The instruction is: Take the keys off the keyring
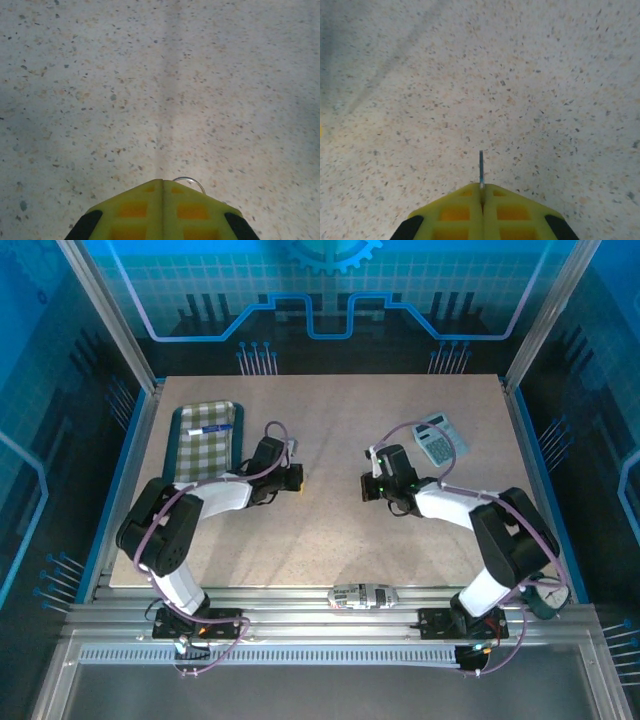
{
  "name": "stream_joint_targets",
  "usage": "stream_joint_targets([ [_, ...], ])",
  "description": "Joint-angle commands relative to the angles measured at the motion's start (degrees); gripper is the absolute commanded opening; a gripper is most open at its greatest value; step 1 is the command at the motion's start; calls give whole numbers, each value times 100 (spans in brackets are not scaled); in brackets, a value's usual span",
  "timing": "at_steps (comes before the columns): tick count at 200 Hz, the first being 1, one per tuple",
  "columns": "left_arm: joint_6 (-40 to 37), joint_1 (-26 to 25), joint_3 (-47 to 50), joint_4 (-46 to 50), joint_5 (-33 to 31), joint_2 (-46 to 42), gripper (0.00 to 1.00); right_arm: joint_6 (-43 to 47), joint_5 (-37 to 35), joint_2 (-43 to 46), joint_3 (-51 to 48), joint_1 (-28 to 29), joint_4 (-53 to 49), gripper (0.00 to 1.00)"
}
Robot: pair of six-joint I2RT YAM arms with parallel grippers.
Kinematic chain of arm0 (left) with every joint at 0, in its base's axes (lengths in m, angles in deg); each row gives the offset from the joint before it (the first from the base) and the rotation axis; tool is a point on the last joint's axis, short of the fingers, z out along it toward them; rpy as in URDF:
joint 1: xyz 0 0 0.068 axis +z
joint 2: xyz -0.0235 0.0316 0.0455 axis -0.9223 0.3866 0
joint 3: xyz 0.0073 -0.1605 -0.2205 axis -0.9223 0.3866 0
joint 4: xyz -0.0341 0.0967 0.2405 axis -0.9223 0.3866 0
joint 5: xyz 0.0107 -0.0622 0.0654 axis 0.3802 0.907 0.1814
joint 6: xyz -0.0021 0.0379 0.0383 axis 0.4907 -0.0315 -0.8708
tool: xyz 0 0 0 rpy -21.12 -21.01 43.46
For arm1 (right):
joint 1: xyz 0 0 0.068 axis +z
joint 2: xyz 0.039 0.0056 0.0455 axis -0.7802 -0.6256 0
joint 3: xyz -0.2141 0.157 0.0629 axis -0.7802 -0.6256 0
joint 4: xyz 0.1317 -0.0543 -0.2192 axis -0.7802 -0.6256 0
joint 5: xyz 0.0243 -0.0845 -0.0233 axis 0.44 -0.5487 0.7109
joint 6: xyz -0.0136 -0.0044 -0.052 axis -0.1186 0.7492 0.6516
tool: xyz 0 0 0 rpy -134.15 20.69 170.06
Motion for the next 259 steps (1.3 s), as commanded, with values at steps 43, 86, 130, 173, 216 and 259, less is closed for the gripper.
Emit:
stream_joint_targets([
  [43,136,110,-121,111,-699,-427,47,-442,232,-446,49,-329,445,0],
  [86,78,127,330,182,-777,-1478,65,-509,268,-299,-212,-645,390,0],
  [130,94,142,719,287,-852,-2357,99,-490,243,-139,-320,-856,210,6],
  [173,61,179,918,471,-1045,-2992,99,-593,43,605,-588,-1199,-93,43],
  [216,-33,324,923,918,-1716,-3504,99,-162,-788,1776,-326,-1403,-1254,100],
  [259,-949,574,1026,1215,-3336,-3752,99,511,-3159,2253,181,-1317,-1765,100],
])
